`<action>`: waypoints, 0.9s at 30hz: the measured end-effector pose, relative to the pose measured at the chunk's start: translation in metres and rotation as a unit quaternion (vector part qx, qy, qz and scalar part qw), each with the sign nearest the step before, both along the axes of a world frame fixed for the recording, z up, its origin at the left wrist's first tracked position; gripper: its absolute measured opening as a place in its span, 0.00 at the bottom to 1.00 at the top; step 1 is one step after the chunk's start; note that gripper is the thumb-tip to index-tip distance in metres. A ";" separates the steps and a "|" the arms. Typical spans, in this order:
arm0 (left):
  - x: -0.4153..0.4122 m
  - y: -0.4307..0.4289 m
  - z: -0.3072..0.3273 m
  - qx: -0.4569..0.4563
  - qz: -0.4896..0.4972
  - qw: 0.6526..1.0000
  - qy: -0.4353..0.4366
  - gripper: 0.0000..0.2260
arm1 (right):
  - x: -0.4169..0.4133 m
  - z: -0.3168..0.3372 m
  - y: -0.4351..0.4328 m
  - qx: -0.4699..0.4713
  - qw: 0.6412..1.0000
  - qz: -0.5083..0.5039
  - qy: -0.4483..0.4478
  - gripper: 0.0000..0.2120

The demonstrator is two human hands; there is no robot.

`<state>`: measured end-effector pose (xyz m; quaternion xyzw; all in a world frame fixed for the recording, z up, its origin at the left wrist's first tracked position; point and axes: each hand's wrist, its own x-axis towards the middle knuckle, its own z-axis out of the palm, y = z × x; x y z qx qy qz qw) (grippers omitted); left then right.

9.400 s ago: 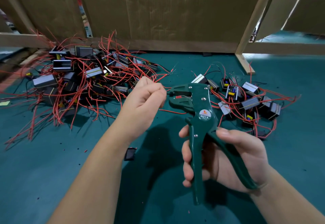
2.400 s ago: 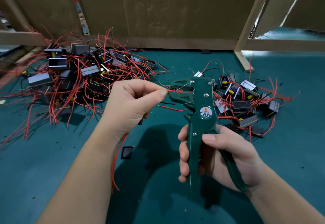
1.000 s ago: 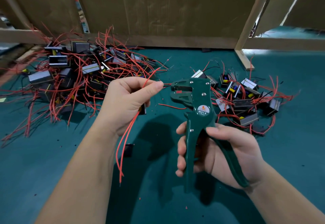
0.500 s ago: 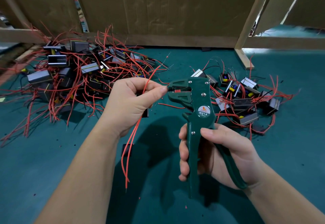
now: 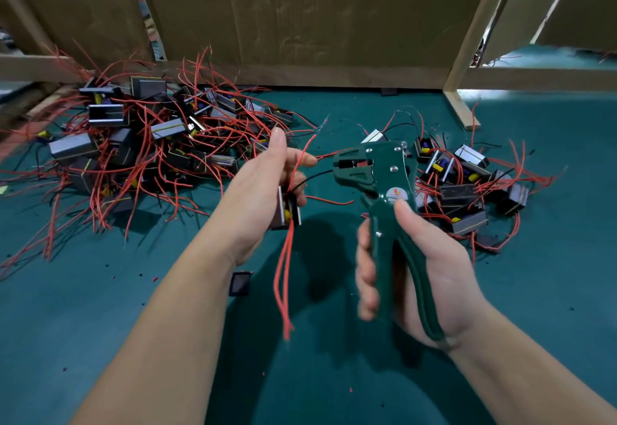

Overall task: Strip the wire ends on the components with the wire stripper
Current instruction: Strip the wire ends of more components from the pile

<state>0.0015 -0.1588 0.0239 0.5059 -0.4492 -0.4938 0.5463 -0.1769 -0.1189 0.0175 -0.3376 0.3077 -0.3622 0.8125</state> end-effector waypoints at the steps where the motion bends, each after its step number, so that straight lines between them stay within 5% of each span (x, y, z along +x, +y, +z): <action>1: -0.003 0.000 -0.001 0.010 0.002 1.000 -0.012 0.25 | 0.000 0.000 -0.002 0.008 1.000 -0.005 -0.020 0.21; 8: -0.013 0.001 0.002 0.020 -0.042 0.992 0.118 0.33 | -0.004 -0.002 -0.005 0.011 0.991 0.094 -0.098 0.33; 11: -0.017 0.003 -0.003 -0.009 -0.074 0.991 0.109 0.36 | -0.004 -0.005 -0.003 -0.017 0.990 0.100 -0.096 0.37; 15: -0.007 -0.002 -0.009 -0.084 0.065 0.988 -0.113 0.31 | -0.006 -0.004 -0.007 -0.089 0.991 -0.023 -0.098 0.31; 18: 0.011 -0.003 -0.018 -0.096 0.211 0.887 -0.399 0.21 | -0.011 -0.001 -0.015 -0.113 0.977 -0.161 -0.080 0.29; 21: 0.019 -0.002 -0.020 -0.037 0.285 0.850 -0.442 0.09 | -0.017 -0.002 -0.020 -0.109 0.966 -0.220 -0.084 0.30; 27: 0.033 0.000 -0.021 0.074 0.274 0.784 -0.552 0.20 | -0.016 -0.011 -0.015 -0.169 0.944 -0.282 0.013 0.12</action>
